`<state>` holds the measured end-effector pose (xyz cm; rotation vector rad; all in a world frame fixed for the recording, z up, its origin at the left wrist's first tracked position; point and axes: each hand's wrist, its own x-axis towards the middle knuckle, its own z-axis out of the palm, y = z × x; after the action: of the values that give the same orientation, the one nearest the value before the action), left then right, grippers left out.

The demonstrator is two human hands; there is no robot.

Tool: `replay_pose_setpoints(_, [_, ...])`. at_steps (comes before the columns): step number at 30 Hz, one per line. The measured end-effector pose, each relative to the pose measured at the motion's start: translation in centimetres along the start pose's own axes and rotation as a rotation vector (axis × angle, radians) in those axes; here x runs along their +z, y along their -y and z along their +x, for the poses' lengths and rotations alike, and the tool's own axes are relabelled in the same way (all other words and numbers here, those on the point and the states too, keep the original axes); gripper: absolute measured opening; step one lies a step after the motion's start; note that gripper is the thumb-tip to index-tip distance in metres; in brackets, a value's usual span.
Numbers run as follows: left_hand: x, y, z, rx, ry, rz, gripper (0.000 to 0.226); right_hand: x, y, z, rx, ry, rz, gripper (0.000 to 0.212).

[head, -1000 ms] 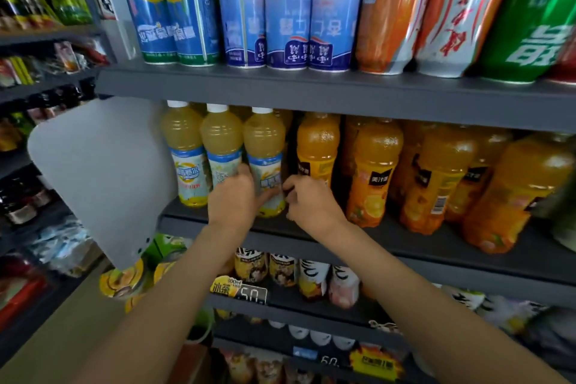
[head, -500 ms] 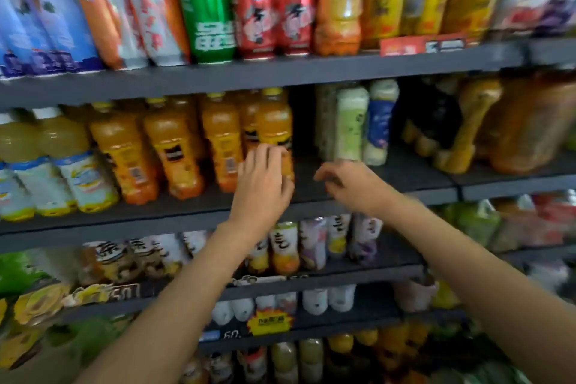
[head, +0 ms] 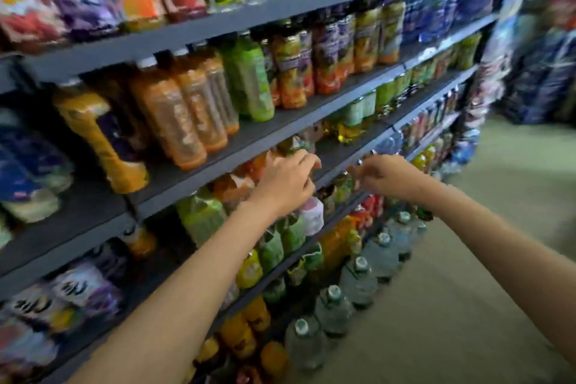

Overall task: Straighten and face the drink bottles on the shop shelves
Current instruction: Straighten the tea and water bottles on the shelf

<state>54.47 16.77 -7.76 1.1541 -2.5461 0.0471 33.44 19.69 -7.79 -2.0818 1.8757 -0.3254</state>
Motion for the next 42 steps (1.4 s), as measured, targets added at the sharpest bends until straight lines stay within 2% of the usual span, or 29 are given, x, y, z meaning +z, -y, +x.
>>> replay_pose_setpoints(3, [3.7, -1.7, 6.4, 0.085, 0.057, 0.0, 0.03, -0.9, -6.8, 1.5, 0.051, 0.012, 0.011, 0.021])
replay_pose_setpoints(7, [8.9, -2.4, 16.5, 0.104, 0.089, -0.05, 0.029, -3.5, -15.3, 6.5, 0.125, -0.019, 0.032, 0.025])
replay_pose_setpoints(11, [13.8, -3.4, 28.1, 0.081, 0.173, -0.145, 0.027, -8.3, -24.7, 12.4, 0.199, 0.053, -0.017, 0.024])
replay_pose_setpoints(14, [16.4, -5.8, 36.9, 0.117, 0.203, -0.194, 0.029, -12.2, -33.3, 15.8, 0.291, 0.003, 0.001, 0.024])
replay_pose_setpoints(17, [19.1, -8.6, 45.0, 0.179, 0.297, -0.143, 0.035, -14.9, -41.1, 17.4, 0.419, -0.086, 0.046, 0.027])
replay_pose_setpoints(21, [23.7, -12.4, 55.1, 0.156, 0.418, -0.019, 0.048, -17.1, -50.3, 20.1, 0.506, -0.127, 0.092, 0.027])
replay_pose_setpoints(24, [28.0, -15.6, 62.7, 0.107, 0.489, 0.052, 0.055, -19.0, -57.5, 23.7, 0.502, -0.151, 0.09, 0.034])
replay_pose_setpoints(30, [36.4, -22.9, 80.7, 0.017, 0.527, 0.027, 0.059, -26.9, -74.4, 31.4, 0.493, -0.194, 0.061, 0.049])
replay_pose_setpoints(33, [38.3, -25.0, 85.6, 0.037, 0.505, 0.013, 0.063, -28.9, -79.6, 35.0, 0.507, -0.213, 0.099, 0.05])
replay_pose_setpoints(38, [43.9, -25.9, 95.3, -0.099, 0.482, -0.042, 0.065, -30.1, -88.3, 43.2, 0.407, 0.025, 0.153, 0.061])
replay_pose_setpoints(42, [49.4, -25.3, 104.3, -0.181, 0.491, -0.159, 0.072, -32.2, -95.5, 50.1, 0.376, 0.034, 0.126, 0.071])
